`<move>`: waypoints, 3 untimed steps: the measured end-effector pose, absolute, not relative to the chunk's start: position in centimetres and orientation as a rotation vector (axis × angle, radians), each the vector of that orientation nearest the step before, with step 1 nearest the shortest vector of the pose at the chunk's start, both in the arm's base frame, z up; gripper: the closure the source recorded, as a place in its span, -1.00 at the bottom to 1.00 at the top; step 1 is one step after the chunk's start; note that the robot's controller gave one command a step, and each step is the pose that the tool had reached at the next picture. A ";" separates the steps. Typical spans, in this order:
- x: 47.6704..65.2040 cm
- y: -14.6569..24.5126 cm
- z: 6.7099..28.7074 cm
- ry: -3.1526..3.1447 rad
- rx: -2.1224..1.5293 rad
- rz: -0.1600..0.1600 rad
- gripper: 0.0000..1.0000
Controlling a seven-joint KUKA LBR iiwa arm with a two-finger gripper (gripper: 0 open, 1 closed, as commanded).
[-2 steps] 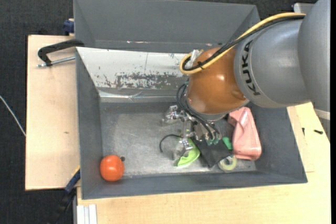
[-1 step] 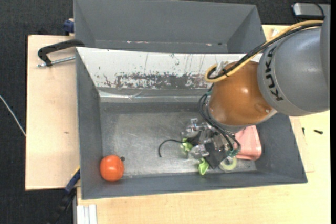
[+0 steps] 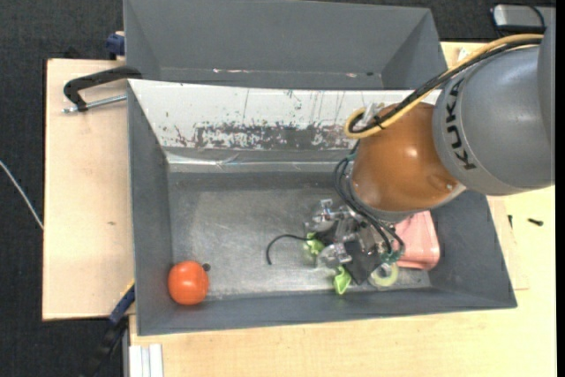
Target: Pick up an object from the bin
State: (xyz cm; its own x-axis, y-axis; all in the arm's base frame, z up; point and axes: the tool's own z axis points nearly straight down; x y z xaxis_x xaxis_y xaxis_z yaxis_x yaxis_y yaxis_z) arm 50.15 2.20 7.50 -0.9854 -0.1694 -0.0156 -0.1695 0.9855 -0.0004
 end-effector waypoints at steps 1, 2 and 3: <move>52.3 2.3 21.1 3.123 -0.288 0.001 1.00; 52.2 2.2 21.0 3.124 -0.288 0.002 -1.00; 52.2 2.2 21.0 3.124 -0.289 0.002 -1.00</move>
Offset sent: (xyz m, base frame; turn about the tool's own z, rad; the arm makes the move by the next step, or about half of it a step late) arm 0.0000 0.0000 0.0000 0.0000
